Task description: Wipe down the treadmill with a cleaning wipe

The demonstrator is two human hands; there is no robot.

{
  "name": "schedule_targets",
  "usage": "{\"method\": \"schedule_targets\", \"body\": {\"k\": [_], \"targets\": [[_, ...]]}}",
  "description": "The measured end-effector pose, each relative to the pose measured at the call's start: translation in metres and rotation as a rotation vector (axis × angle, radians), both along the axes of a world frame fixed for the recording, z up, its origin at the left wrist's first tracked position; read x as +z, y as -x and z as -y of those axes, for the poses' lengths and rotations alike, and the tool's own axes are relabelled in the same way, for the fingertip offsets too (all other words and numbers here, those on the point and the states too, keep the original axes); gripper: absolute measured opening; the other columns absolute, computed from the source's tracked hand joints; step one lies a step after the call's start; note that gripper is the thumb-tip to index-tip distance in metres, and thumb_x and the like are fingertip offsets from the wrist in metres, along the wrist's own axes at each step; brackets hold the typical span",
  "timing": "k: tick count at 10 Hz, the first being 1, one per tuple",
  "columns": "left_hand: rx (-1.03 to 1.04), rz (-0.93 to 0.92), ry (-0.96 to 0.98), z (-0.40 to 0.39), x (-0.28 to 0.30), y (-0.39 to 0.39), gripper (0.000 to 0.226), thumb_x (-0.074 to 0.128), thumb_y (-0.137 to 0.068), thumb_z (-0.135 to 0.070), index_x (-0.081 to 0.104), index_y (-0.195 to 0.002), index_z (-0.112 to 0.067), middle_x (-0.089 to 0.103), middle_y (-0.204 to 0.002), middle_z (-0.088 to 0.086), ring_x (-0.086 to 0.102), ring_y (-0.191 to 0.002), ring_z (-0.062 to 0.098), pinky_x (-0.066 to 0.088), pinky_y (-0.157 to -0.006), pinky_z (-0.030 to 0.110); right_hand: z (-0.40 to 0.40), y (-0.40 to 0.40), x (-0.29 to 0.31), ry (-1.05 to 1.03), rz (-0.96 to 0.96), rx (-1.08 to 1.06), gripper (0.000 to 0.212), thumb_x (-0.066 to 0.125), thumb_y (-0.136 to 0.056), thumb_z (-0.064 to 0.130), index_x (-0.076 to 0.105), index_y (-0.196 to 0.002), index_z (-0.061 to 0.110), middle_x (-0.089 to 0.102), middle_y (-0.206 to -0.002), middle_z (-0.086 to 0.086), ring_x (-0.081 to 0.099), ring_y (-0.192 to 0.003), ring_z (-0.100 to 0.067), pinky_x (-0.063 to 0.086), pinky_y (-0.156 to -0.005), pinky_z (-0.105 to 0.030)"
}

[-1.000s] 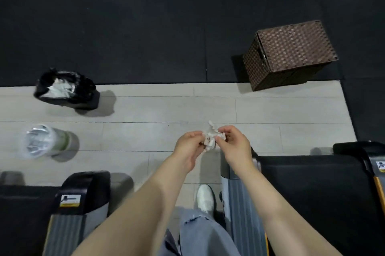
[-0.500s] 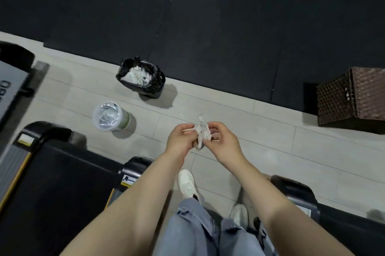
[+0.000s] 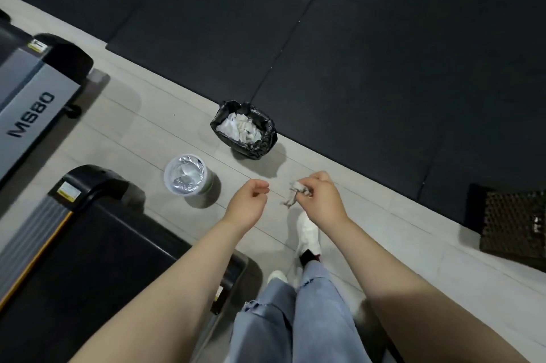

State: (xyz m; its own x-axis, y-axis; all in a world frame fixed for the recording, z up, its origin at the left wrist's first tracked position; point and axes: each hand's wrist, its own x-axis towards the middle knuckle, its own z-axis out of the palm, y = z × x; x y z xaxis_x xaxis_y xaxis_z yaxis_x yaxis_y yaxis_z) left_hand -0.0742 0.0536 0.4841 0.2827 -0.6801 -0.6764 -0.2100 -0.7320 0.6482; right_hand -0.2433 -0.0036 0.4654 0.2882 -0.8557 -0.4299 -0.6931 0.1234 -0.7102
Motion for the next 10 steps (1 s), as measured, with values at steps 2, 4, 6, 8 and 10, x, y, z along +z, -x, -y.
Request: {"method": "schedule_targets", "body": {"k": [2, 4, 6, 8, 10], "targets": [[-0.229, 0.385, -0.051, 0.033, -0.021, -0.064, 0.048, 0.053, -0.092, -0.015, 0.05, -0.14, -0.013, 0.05, -0.143, 0.007, 0.041, -0.135, 0.026, 0.032, -0.111, 0.034, 0.087, -0.058, -0.021, -0.005, -0.15, 0.157, 0.017, 0.056, -0.088, 0.013, 0.068, -0.1, 0.011, 0.052, -0.103, -0.002, 0.057, -0.086, -0.021, 0.041, -0.072, -0.027], [-0.237, 0.464, -0.099, 0.074, -0.047, -0.101, 0.054, 0.055, -0.09, -0.016, 0.046, -0.143, -0.014, 0.045, -0.146, 0.007, 0.038, -0.135, 0.028, 0.03, -0.114, 0.04, 0.158, -0.124, -0.049, 0.01, -0.21, 0.209, 0.01, 0.053, -0.087, 0.012, 0.046, -0.092, 0.017, 0.054, -0.101, -0.003, 0.053, -0.082, -0.025, 0.041, -0.068, -0.033], [-0.228, 0.427, -0.129, 0.102, -0.087, -0.13, 0.053, 0.055, -0.09, -0.016, 0.046, -0.142, -0.013, 0.045, -0.146, 0.007, 0.039, -0.136, 0.027, 0.031, -0.113, 0.04, 0.202, -0.189, -0.103, -0.075, -0.246, 0.215, 0.014, 0.052, -0.087, 0.005, 0.051, -0.099, 0.013, 0.047, -0.116, -0.012, 0.057, -0.085, -0.032, 0.045, -0.074, -0.033], [-0.217, 0.4, -0.142, 0.124, -0.13, -0.158, 0.051, 0.053, -0.09, -0.014, 0.047, -0.14, -0.012, 0.045, -0.146, 0.005, 0.039, -0.136, 0.025, 0.031, -0.113, 0.038, 0.226, -0.233, -0.16, -0.16, -0.212, 0.185, 0.034, 0.053, -0.093, 0.008, 0.05, -0.127, 0.012, 0.043, -0.133, -0.012, 0.059, -0.101, -0.031, 0.048, -0.09, -0.035], [-0.228, 0.404, -0.121, 0.138, -0.156, -0.175, 0.05, 0.052, -0.09, -0.011, 0.048, -0.14, -0.01, 0.046, -0.145, 0.007, 0.04, -0.134, 0.026, 0.029, -0.113, 0.035, 0.232, -0.233, -0.183, -0.274, -0.135, 0.269, 0.06, 0.054, -0.096, 0.027, 0.031, -0.151, 0.03, 0.034, -0.155, 0.002, 0.043, -0.133, -0.025, 0.034, -0.107, -0.031]]}}
